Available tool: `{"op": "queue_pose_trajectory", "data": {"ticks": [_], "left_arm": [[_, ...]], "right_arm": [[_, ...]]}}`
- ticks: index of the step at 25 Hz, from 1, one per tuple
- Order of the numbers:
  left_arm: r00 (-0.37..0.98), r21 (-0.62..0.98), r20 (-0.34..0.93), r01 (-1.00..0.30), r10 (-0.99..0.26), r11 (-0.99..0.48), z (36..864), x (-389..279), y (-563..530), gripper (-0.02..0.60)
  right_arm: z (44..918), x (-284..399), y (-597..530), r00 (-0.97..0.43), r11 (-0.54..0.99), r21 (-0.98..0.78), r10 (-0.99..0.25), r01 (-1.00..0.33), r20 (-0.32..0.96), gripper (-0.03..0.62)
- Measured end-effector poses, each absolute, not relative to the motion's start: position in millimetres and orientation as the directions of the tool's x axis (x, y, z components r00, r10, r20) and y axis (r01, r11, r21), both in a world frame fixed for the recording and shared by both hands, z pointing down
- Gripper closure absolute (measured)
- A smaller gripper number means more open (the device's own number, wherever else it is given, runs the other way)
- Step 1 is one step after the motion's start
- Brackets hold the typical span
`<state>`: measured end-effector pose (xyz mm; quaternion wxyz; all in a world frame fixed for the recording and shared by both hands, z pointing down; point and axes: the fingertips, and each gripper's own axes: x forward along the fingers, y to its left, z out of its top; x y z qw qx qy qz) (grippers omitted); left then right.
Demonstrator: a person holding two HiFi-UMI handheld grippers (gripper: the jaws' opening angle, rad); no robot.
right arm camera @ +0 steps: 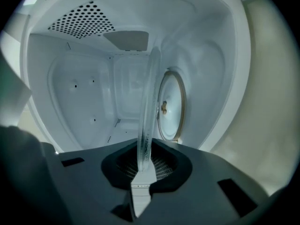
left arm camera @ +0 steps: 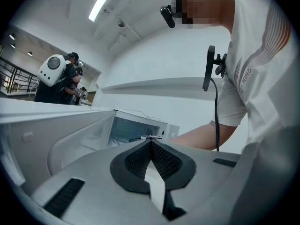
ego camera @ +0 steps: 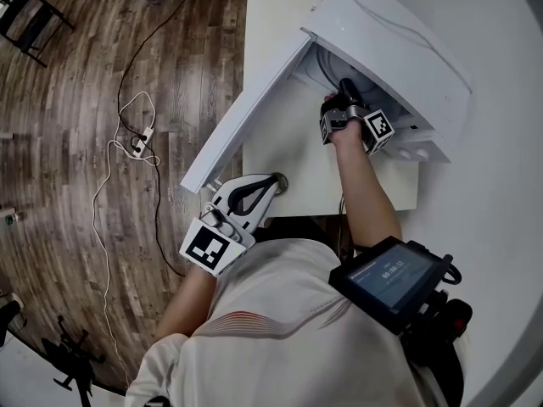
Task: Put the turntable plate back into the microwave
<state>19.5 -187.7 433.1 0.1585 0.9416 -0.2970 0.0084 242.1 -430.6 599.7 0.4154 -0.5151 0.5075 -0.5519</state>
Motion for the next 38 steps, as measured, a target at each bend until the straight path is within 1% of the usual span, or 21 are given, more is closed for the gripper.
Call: {"op": "queue_pose_trajectory", "data": {"ticks": [7,12,16,17,19,23,24,33,38], "left_arm": [[0.832,0.299,0.109,-0.549,-0.543,-0.781,430.4,18.5,-188.6,0.571],[0.838,0.315,0.109,-0.539,-0.535,-0.781,433.0,18.6,-187.8,0.572],[0.846,0.309,0.112,-0.529,-0.522,-0.791,435.1,18.4,-186.5,0.571],[0.846,0.309,0.115,-0.528,-0.52,-0.791,435.3,18.4,-186.3,0.572],[0.847,0.306,0.127,-0.529,-0.516,-0.792,437.6,17.8,-185.4,0.571],[0.849,0.323,0.114,-0.523,-0.516,-0.789,438.8,18.3,-184.2,0.572],[0.85,0.325,0.114,-0.521,-0.515,-0.789,439.3,18.0,-184.0,0.571],[0.867,0.345,0.094,-0.49,-0.489,-0.801,440.1,20.9,-182.0,0.572],[0.867,0.37,0.092,-0.487,-0.49,-0.791,440.6,19.9,-180.7,0.571]], "right_arm": [[600.7,243.5,-438.7,-0.105,-0.178,-0.983,-0.978,-0.044,0.182,0.563],[602.7,239.0,-440.2,-0.093,-0.255,-0.967,-0.962,-0.018,0.256,0.563],[602.1,237.8,-440.4,-0.065,-0.285,-0.958,-0.957,0.027,0.283,0.557],[602.2,239.0,-440.2,-0.057,-0.289,-0.956,-0.956,0.039,0.287,0.525],[601.1,241.0,-440.7,-0.057,-0.291,-0.955,-0.956,0.051,0.288,0.485],[593.2,243.8,-443.7,-0.077,-0.273,-0.959,-0.96,0.073,0.268,0.376],[591.6,243.7,-444.1,-0.081,-0.27,-0.96,-0.961,0.071,0.265,0.359],[586.6,234.3,-437.6,-0.149,-0.282,-0.958,-0.951,0.062,0.27,0.287],[590.2,226.7,-437.5,-0.212,-0.295,-0.952,-0.938,0.078,0.274,0.286]]}}
